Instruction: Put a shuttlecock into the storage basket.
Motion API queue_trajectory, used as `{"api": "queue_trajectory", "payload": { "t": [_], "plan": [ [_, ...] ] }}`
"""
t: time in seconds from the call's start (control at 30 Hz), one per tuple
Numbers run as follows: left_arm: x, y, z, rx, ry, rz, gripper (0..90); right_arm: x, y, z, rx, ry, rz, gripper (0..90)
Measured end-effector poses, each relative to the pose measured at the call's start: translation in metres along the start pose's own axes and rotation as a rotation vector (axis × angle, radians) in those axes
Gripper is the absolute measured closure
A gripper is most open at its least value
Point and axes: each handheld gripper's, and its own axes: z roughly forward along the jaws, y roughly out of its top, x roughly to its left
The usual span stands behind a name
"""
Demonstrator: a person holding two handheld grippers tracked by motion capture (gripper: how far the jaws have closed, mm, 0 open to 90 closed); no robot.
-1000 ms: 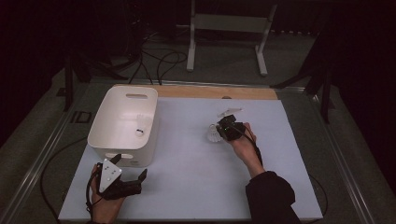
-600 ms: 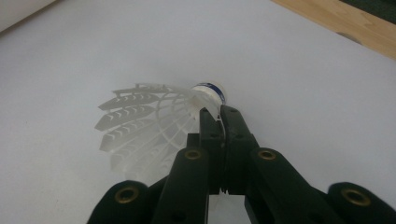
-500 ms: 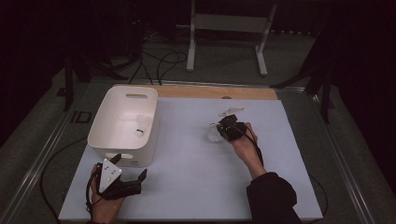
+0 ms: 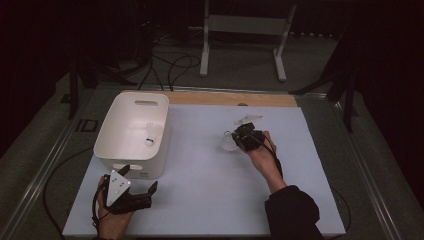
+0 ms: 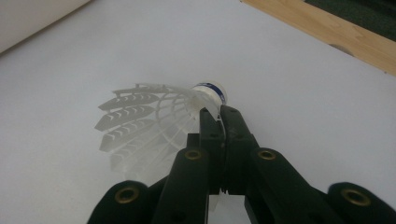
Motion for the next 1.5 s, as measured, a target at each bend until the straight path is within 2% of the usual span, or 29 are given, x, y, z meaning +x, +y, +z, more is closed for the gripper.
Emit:
{"api": "queue_trajectory", "payload": {
  "t": [0.27,1.0,1.5],
  "plan": [
    [0.0,0.0,0.0,-0.001,0.0,0.0,0.1,0.0,0.004,-0.006,-0.013,-0.003,-0.002,89.0],
    [0.0,0.0,0.0,0.002,-0.002,0.0,0.1,0.012,0.024,-0.025,-0.064,0.005,-0.031,89.0],
    [0.0,0.0,0.0,-0.001,-0.001,0.0,0.1,0.017,0.033,-0.03,-0.082,0.019,-0.034,88.9]
  ]
}}
